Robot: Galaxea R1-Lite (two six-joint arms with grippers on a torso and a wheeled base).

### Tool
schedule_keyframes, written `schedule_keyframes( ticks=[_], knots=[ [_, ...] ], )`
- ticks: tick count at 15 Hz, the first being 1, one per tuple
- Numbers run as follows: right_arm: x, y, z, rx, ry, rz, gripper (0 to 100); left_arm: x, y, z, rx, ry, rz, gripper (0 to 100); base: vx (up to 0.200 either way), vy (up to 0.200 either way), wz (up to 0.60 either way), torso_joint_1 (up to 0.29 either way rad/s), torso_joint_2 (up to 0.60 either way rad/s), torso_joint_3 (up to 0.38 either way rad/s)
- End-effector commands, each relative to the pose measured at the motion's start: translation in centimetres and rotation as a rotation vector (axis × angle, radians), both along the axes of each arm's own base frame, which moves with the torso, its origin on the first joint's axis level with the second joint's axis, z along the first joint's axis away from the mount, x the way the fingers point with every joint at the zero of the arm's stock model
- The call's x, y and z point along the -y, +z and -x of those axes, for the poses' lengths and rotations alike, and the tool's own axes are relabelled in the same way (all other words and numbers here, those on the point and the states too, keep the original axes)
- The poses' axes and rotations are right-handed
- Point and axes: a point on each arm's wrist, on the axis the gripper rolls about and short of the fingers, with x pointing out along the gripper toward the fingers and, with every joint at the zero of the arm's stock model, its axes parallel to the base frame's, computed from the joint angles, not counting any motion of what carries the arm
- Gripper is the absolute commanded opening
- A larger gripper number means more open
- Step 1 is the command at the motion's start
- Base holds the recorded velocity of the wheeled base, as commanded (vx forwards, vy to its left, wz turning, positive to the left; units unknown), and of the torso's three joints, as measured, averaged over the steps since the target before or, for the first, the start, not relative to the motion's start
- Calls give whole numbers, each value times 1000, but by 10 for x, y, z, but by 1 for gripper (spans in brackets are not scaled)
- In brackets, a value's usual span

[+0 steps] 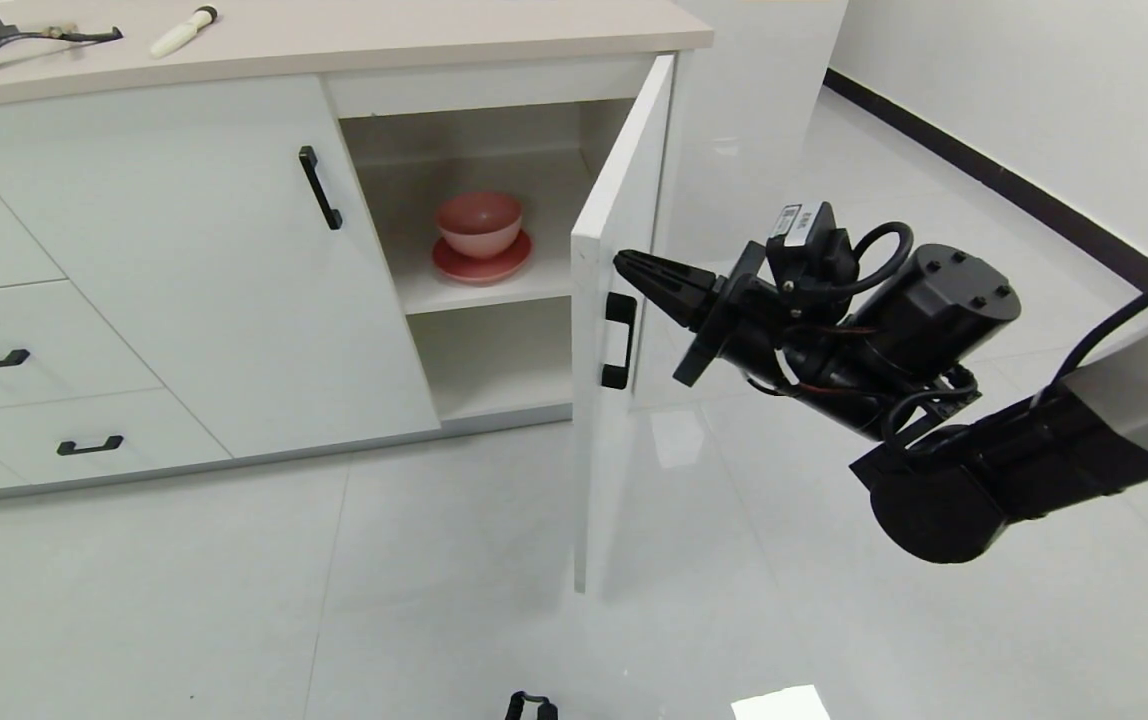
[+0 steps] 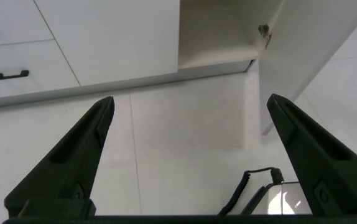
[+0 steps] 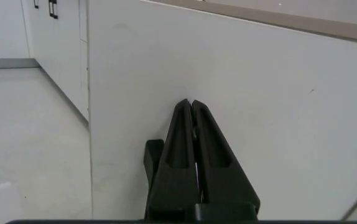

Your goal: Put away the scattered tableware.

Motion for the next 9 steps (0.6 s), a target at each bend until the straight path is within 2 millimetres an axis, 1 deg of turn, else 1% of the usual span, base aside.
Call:
schedule_keyframes(
  ticks=[1, 4, 5, 6, 9],
  knots=[
    [-9, -6, -4, -2, 14, 2, 0, 0, 0, 0, -3, 1, 2, 100, 0, 0, 0, 0, 0, 0],
    [-21, -9, -9, 8, 34, -3, 0, 0, 0, 0, -3, -1, 2, 100, 0, 0, 0, 0, 0, 0],
    [-30, -12, -11, 14, 46, -8, 0, 0, 0, 0, -1, -1, 0, 100, 0, 0, 0, 0, 0, 0],
    [-33, -13, -12, 16, 51, -9, 0, 0, 0, 0, -1, -1, 0, 100, 0, 0, 0, 0, 0, 0],
    [-57, -13, -21, 57, 65, -49, 0, 0, 0, 0, -1, -1, 0, 100, 0, 0, 0, 0, 0, 0]
  ],
)
